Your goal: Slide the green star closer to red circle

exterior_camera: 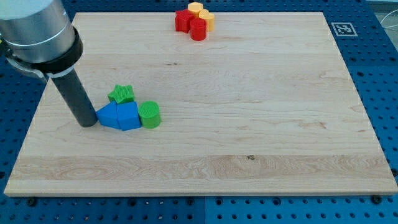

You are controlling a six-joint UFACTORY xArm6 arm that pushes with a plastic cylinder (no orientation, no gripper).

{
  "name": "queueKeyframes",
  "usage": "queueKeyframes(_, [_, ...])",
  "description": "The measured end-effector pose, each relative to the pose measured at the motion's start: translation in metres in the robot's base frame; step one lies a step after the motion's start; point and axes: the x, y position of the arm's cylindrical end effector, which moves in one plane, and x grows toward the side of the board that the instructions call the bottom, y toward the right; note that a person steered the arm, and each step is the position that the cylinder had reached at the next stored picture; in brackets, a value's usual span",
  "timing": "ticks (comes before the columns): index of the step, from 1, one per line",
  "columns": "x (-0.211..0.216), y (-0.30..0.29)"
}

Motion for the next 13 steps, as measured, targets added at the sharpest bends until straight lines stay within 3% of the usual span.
queueKeyframes(2, [0.000, 0.008])
queueKeyframes(4, [-0.037, 0.024])
queueKeyframes(6, [-0.041, 0.052])
queueKeyframes(9, [-0.032, 0.116])
queueKeyframes(11, [-0.032, 0.191])
queueKeyframes(13, [-0.068, 0.213])
